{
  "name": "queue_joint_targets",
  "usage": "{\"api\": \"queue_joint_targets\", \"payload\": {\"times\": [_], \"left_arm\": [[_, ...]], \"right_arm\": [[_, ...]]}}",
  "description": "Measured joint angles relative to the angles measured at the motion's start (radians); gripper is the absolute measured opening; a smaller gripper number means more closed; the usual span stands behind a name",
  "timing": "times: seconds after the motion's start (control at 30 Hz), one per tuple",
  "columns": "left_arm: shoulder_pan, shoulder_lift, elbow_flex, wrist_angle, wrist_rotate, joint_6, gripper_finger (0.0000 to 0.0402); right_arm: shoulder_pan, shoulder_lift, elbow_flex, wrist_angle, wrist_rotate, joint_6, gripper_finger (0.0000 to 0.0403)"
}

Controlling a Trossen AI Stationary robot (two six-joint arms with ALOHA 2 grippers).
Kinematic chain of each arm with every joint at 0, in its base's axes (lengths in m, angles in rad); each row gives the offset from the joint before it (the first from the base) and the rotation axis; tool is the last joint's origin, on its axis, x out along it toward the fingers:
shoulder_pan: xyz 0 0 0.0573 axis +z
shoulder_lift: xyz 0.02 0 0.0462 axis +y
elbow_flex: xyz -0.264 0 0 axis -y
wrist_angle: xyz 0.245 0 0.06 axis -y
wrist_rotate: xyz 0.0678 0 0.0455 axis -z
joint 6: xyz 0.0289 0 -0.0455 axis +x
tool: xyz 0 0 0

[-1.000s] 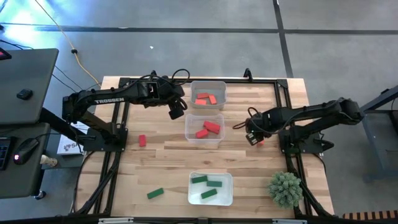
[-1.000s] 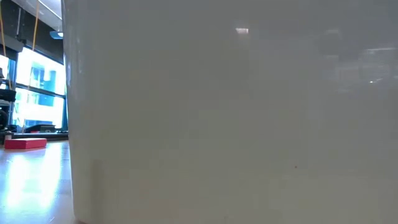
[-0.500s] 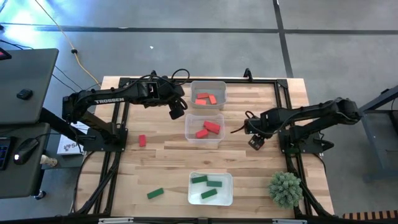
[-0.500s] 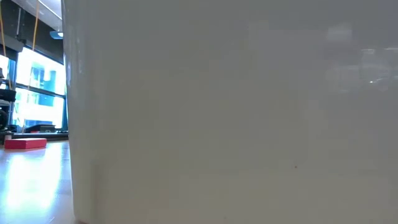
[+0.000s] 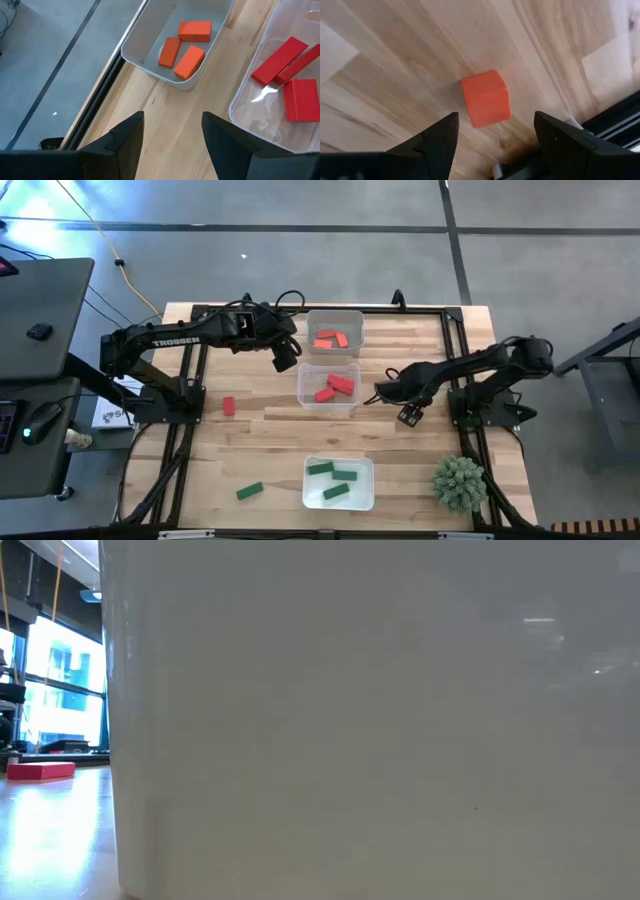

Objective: Sort & place blocks by color
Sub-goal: Put the orange block into the gray bin

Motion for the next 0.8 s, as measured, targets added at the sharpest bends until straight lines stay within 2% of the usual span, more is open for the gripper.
{"api": "queue_joint_targets", "payload": {"times": [0.4, 0.5, 0.73, 0.8], "left_arm": [[0.0, 0.0, 0.0, 0.001, 0.0, 0.0, 0.0188], [0.0, 0.0, 0.0, 0.001, 0.0, 0.0, 0.0188], [0.0, 0.0, 0.0, 0.001, 0.0, 0.0, 0.0188], [0.004, 0.0, 0.0, 0.001, 0.0, 0.0, 0.0188]], "right_arm": [[0.0, 0.136, 0.0, 0.081, -0.039, -0.063, 0.0241], [0.0, 0.138, 0.0, 0.096, -0.039, -0.069, 0.0213], [0.0, 0.137, 0.0, 0.092, -0.051, -0.046, 0.0118], [0.0, 0.136, 0.0, 0.09, -0.054, -0.035, 0.0112]]}}
